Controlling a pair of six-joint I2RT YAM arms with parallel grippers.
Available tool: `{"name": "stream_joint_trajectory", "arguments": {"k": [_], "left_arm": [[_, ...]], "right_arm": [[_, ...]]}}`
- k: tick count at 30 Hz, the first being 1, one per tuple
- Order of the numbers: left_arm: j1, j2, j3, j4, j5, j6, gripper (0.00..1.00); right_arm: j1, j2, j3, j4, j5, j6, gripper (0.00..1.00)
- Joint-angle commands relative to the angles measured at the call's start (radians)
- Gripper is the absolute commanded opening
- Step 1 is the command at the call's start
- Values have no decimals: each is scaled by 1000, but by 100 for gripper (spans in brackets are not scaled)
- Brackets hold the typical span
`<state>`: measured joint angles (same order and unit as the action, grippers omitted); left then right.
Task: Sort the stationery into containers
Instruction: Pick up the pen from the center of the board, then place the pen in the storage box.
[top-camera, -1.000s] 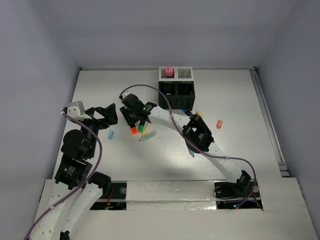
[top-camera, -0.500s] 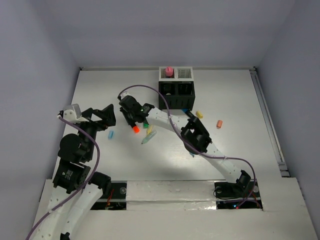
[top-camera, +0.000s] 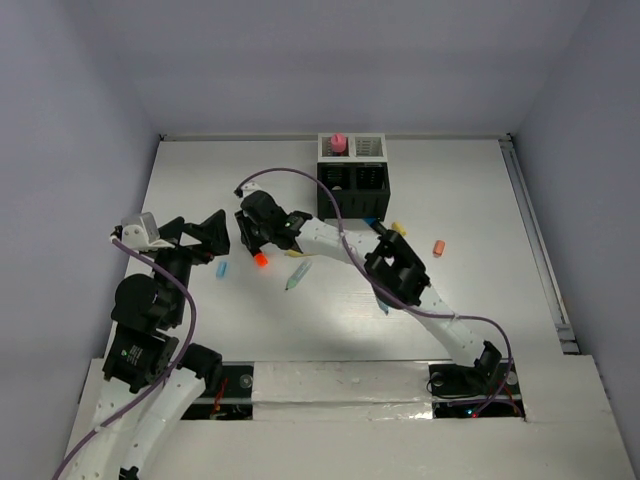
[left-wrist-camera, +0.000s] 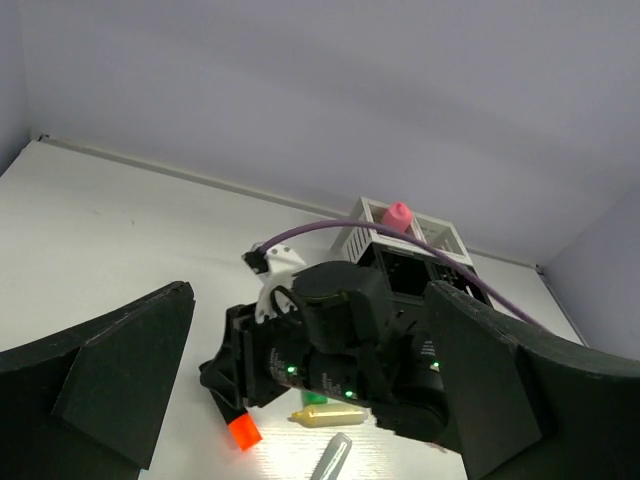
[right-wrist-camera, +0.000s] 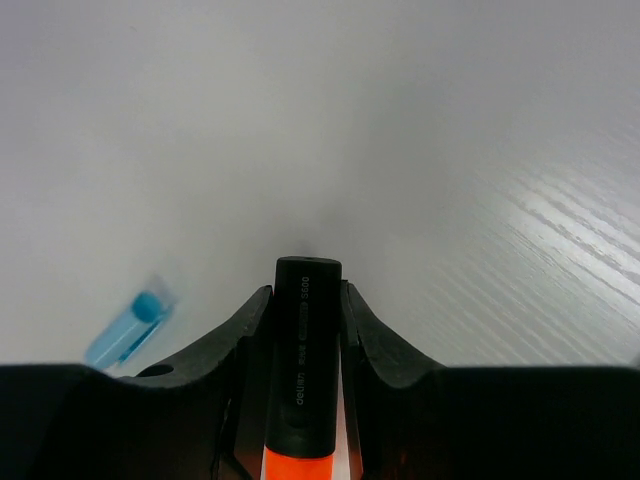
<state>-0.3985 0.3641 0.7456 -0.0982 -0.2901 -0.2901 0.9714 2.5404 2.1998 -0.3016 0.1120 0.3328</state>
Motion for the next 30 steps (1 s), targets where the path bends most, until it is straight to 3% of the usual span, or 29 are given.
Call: {"name": "stream_joint_trajectory", "arguments": {"k": [1,7,14,21,30], "left_arm": [[-5,-7,18,35,-1,-3,99],[-14,9,17,35,11,-4,99],[-14,58,14,40,32,-6,99],[-5,107,17,40,35,-3,99],[33,162,17,46,61,-3,99]], "right_arm": [[-29,-236,-80,255,-11,32,0],[-143,-521,-364,514,61,22,0],[-358,-693,-654,861,196,-20,0],[-507,-606,-646,1085,262,-87,0],[-603,-431,-546,1090,233,-124,0]]}}
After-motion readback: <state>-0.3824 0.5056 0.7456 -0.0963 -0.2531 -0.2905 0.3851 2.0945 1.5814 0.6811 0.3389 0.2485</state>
